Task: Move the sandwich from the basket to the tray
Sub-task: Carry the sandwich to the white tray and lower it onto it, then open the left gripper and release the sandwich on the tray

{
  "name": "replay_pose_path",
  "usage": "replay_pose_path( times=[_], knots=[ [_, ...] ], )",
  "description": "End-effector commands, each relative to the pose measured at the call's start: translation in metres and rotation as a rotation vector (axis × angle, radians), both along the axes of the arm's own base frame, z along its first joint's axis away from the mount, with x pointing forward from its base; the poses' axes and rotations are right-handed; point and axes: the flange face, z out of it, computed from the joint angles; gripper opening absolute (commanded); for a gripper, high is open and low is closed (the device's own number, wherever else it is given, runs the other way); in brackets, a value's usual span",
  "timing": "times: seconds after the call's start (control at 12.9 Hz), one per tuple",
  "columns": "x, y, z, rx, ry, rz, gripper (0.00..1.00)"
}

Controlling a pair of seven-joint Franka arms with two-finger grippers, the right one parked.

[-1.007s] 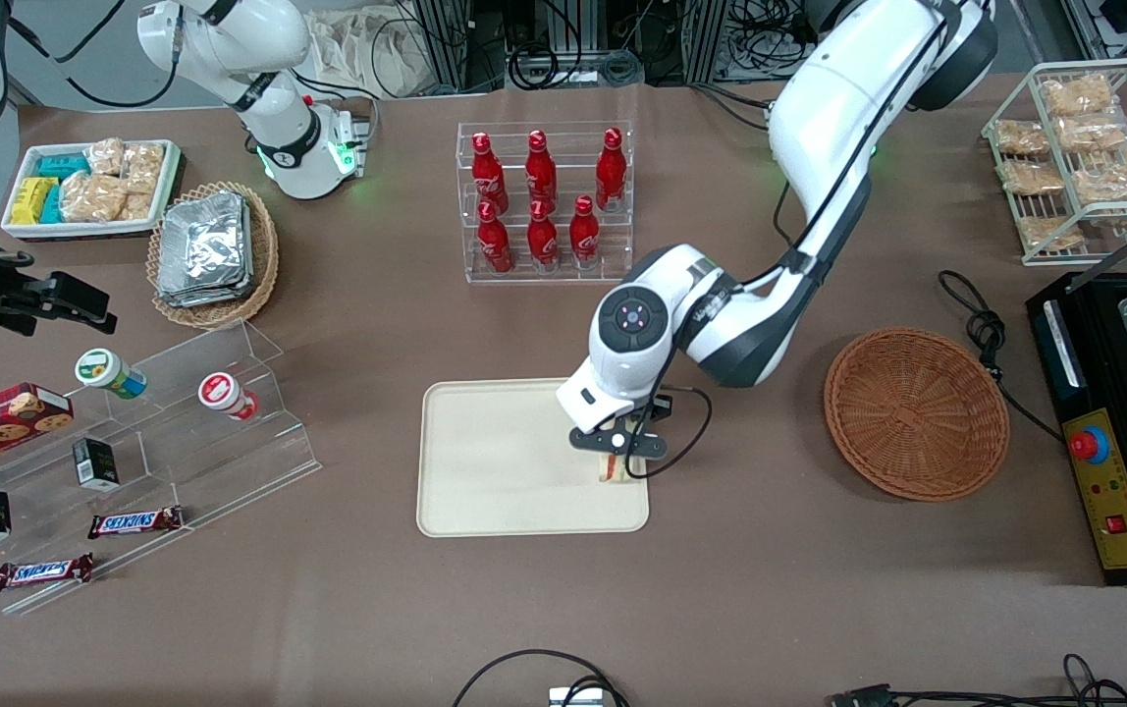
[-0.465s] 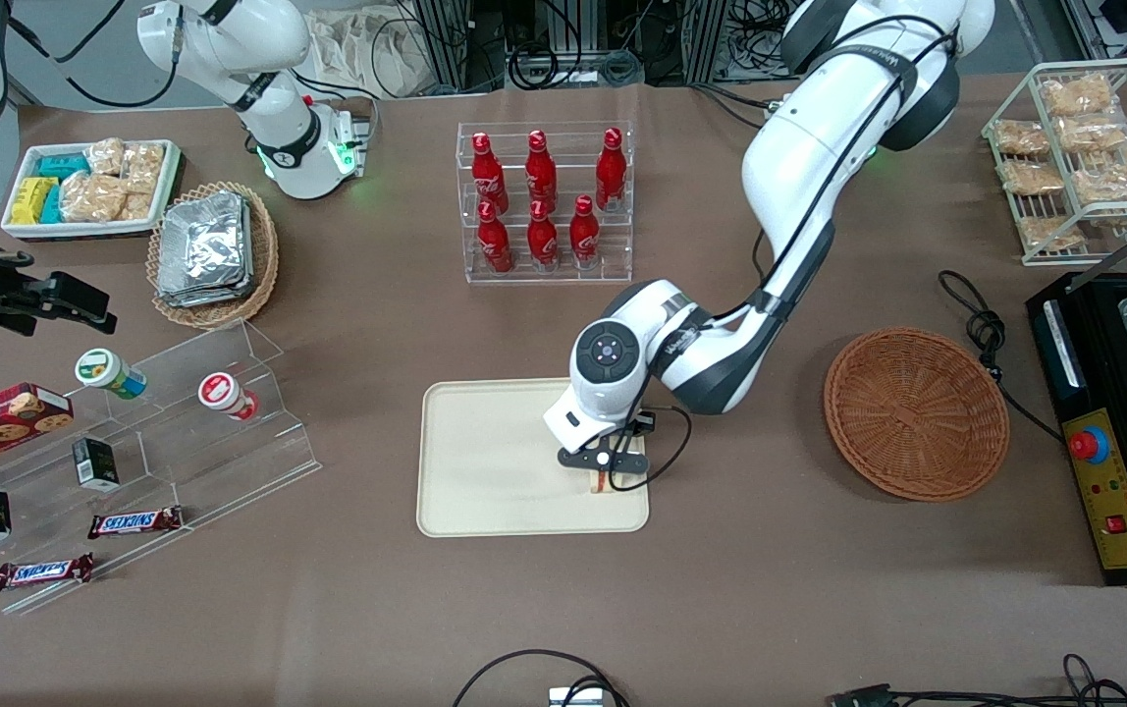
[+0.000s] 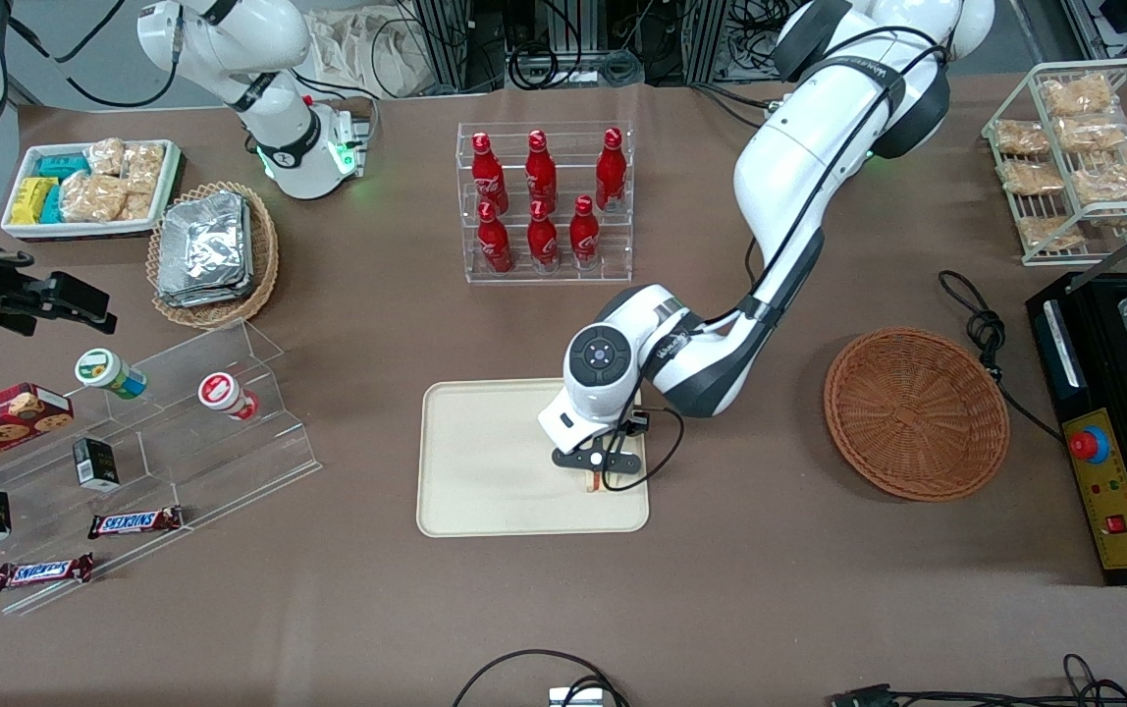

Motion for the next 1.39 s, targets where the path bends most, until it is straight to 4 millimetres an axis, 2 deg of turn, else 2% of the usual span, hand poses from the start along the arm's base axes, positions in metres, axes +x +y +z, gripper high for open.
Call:
replay_pose_path(
  times=[0.0, 0.39, 0.62, 0.77, 0.93, 1.08, 1.24, 1.32],
  knots=[
    [0.007, -0.003, 0.007, 0.005, -0.034, 0.043, 1.00],
    [0.016, 0.004, 0.029, -0.009, -0.057, 0.098, 1.00],
    [0.034, 0.028, 0.060, -0.015, -0.080, 0.250, 1.00],
    [0.046, 0.056, 0.078, 0.027, -0.063, 0.314, 1.00],
    [0.048, 0.080, 0.108, 0.091, -0.048, 0.344, 1.00],
    [0.062, 0.125, 0.138, 0.129, -0.026, 0.406, 1.00],
    [0.063, 0.147, 0.172, 0.151, -0.044, 0.423, 1.00],
    [0.071, 0.171, 0.181, 0.160, -0.041, 0.461, 1.00]
  ],
)
